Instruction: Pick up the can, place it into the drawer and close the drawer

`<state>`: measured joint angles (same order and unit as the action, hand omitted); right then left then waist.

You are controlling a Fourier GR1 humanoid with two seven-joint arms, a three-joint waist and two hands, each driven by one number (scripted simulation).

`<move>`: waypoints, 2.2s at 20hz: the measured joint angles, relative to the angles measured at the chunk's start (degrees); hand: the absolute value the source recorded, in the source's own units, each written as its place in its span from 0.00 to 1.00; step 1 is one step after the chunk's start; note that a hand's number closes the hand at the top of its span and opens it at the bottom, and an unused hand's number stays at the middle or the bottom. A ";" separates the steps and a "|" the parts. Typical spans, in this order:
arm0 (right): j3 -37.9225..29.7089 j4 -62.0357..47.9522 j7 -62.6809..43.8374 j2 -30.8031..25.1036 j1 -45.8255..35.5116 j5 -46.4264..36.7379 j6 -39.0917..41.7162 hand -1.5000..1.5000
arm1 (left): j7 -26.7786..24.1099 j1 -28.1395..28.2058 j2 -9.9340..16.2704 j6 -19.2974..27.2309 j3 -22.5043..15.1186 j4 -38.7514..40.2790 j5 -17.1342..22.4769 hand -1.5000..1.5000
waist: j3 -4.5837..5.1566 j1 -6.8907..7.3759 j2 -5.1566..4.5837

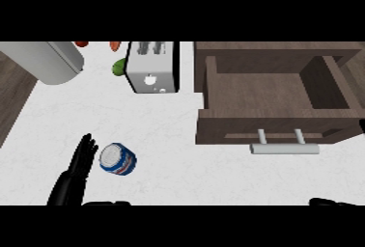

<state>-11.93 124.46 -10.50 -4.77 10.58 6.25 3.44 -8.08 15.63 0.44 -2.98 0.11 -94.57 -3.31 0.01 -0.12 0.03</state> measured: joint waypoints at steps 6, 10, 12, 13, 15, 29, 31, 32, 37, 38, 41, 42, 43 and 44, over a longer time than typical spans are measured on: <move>-0.79 1.39 -1.94 0.06 -0.60 0.12 0.27 0.00 | -4.93 -1.88 0.27 0.99 1.56 7.79 0.03 0.00 | 0.00 0.04 -0.01; -1.05 3.47 -3.81 0.25 -0.83 0.09 0.17 0.00 | -7.81 -3.50 0.54 1.10 2.44 13.10 -0.09 0.00 | 0.00 0.03 0.00; -1.81 2.98 -3.86 0.09 -1.37 0.58 0.35 0.00 | -9.43 -5.41 0.99 0.69 3.35 16.97 0.29 0.00 | 0.02 0.00 -0.01; -2.45 2.89 -3.57 0.06 -0.87 1.14 0.85 0.00 | -10.09 -6.43 0.91 0.87 3.72 18.70 0.44 0.00 | 0.02 -0.02 -0.01; -3.68 2.31 -3.14 -0.54 -0.69 1.98 1.84 0.00 | -11.49 -8.92 0.82 1.20 4.69 23.03 0.78 0.00 | 0.01 -0.08 -0.01; -4.71 3.55 -5.47 0.04 -2.34 1.09 2.70 0.00 | -22.13 -22.13 3.52 1.54 9.44 46.27 2.57 0.00 | 0.02 -0.11 -0.04; -4.81 4.70 -6.25 0.08 -1.82 1.21 2.95 0.00 | -22.22 -23.86 3.72 1.21 9.24 47.67 2.56 0.00 | 0.01 -0.15 -0.03; -4.88 4.71 -6.11 0.16 -1.82 1.19 3.08 0.00 | -22.70 -24.71 4.10 0.52 9.27 48.94 2.65 0.00 | 0.01 -0.16 -0.04; -3.99 3.94 -5.43 0.74 -3.04 -0.63 2.62 0.00 | -23.97 -28.78 3.69 -1.43 8.10 54.10 2.03 1.00 | 0.02 -0.18 -0.07; -4.26 3.12 -4.92 0.63 -3.23 -0.57 2.84 0.00 | -24.47 -29.99 3.54 -1.52 8.16 55.62 2.02 1.00 | 0.02 -0.20 -0.06; -4.20 2.86 -5.45 0.63 -3.97 -0.82 2.49 0.00 | -25.09 -31.21 3.30 -4.04 7.80 56.88 2.66 1.00 | 0.00 -0.17 -0.04; -4.26 2.80 -4.80 0.85 -3.46 -0.71 2.80 0.00 | -25.82 -31.22 3.14 -4.41 7.51 56.72 2.63 1.00 | -0.04 -0.16 0.00; -4.20 3.37 -5.62 0.75 -3.83 -0.81 2.48 0.00 | -26.22 -32.65 2.87 -4.41 7.74 57.87 2.77 1.00 | -0.07 -0.21 -0.01; -4.49 2.90 -4.91 0.83 -3.55 -0.64 2.72 0.00 | -26.53 -33.83 2.76 -4.85 7.88 59.04 2.94 1.00 | -0.03 -0.26 -0.02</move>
<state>-16.42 127.37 -15.41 -3.94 7.03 5.61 6.17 -34.60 -18.20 3.20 -7.83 7.99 -35.54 -0.37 -0.02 -0.38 0.01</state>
